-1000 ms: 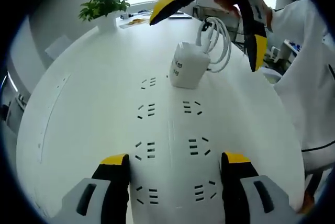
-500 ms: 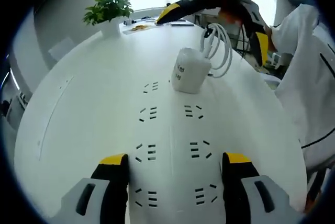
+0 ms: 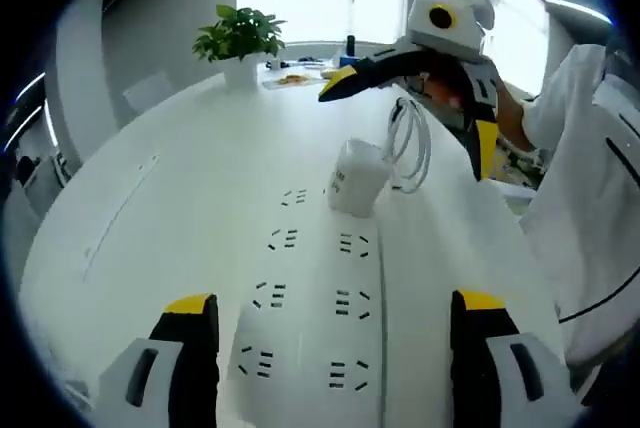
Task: Straighten the power strip on the desk, plug the charger into it
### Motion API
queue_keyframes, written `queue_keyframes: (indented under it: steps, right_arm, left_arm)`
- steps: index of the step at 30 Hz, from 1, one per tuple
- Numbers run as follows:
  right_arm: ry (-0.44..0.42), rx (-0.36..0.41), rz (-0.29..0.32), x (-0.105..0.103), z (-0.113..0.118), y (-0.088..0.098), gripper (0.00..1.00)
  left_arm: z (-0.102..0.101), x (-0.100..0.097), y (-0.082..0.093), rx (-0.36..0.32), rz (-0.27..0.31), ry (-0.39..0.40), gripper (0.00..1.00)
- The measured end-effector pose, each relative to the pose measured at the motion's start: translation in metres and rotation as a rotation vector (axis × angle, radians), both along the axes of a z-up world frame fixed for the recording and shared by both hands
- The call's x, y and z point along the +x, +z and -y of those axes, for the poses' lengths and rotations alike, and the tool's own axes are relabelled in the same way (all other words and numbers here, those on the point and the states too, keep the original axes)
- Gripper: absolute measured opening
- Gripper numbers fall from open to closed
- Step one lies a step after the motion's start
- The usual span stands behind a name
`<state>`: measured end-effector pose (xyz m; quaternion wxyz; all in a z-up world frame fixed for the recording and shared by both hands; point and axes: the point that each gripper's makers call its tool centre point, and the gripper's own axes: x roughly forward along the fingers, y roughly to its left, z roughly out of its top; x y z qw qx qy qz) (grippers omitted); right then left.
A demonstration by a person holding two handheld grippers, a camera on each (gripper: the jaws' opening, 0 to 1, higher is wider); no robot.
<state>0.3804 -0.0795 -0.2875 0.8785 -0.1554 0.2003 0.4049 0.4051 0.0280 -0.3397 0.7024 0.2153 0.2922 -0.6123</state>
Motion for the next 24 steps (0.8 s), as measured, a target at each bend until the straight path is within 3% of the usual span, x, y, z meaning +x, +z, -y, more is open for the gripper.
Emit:
queue_keyframes:
  steps: [7, 11, 15, 24]
  right_arm:
    - [0.000, 0.083, 0.020, -0.004, -0.003, 0.010, 0.97]
    - [-0.019, 0.128, 0.030, -0.007, -0.002, 0.018, 0.97]
    - [-0.033, 0.161, 0.023, -0.013, 0.000, 0.019, 0.97]
    - [-0.055, 0.223, 0.013, -0.027, 0.004, 0.023, 0.97]
  left_arm:
    - [-0.014, -0.010, 0.028, -0.116, 0.019, 0.217, 0.96]
    - [-0.029, -0.026, 0.038, -0.207, -0.066, 0.379, 0.96]
    - [-0.041, -0.045, 0.046, -0.261, -0.113, 0.475, 0.96]
    - [-0.066, -0.062, 0.050, -0.246, -0.011, 0.617, 0.96]
